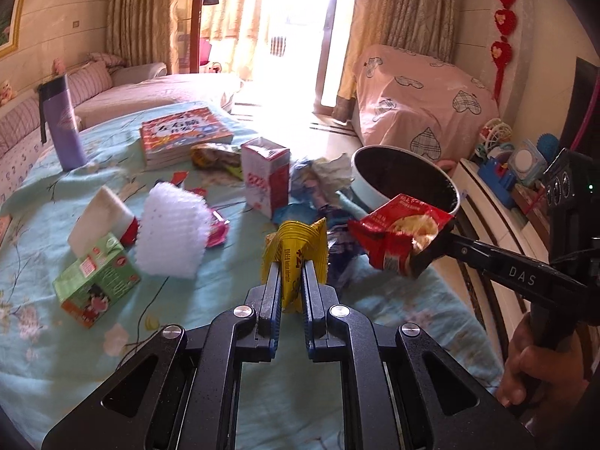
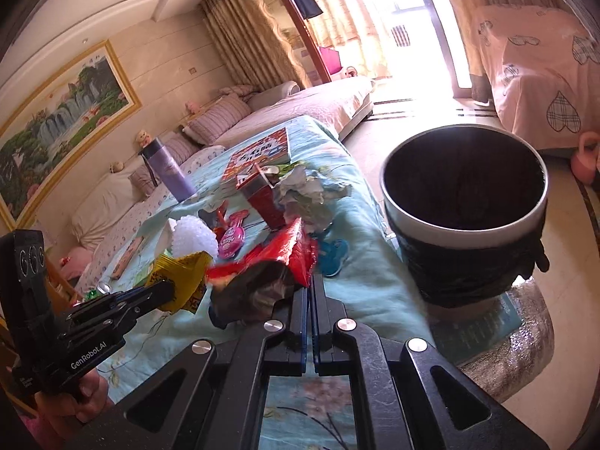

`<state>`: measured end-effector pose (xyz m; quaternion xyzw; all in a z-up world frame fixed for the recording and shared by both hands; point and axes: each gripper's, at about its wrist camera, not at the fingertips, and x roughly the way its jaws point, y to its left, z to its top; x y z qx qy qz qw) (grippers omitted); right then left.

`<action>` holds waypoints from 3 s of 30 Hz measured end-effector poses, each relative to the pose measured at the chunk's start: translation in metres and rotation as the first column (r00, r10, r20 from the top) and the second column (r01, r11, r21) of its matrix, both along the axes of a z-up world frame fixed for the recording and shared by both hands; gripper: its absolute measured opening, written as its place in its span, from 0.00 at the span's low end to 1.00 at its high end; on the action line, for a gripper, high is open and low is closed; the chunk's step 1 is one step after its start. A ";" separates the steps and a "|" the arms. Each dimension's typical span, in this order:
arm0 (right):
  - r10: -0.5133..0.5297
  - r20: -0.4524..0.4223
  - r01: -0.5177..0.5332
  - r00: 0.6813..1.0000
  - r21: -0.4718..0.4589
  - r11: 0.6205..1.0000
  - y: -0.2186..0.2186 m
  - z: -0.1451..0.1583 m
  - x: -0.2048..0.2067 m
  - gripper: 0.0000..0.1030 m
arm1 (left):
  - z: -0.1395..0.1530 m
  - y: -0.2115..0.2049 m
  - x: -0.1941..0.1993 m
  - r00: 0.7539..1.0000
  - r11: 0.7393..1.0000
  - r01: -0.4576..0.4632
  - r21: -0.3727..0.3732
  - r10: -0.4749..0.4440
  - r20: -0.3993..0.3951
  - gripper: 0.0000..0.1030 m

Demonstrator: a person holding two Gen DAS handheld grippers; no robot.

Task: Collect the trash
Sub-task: 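Carry both bags over the black bin and open both tools to drop them, then move both tools back over the table toward the foam net and blue bag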

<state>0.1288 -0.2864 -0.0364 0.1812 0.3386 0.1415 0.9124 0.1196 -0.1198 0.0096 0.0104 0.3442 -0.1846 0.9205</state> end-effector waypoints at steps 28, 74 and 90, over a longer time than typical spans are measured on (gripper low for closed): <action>-0.227 0.007 0.227 0.974 -0.085 0.970 -0.129 0.007 0.038 0.01 | 0.015 -0.158 0.079 0.981 0.981 0.195 0.022 -0.194 -0.028 0.09; -0.192 -0.033 0.191 0.981 -0.040 0.981 -0.074 0.003 0.027 0.91 | 0.005 -0.037 0.055 0.998 0.998 0.006 -0.064 -0.010 -0.060 0.59; -0.066 -0.072 0.064 0.995 -0.029 0.998 0.005 -0.011 0.005 0.91 | -0.023 0.050 0.021 0.985 0.987 -0.146 -0.063 0.140 -0.097 0.59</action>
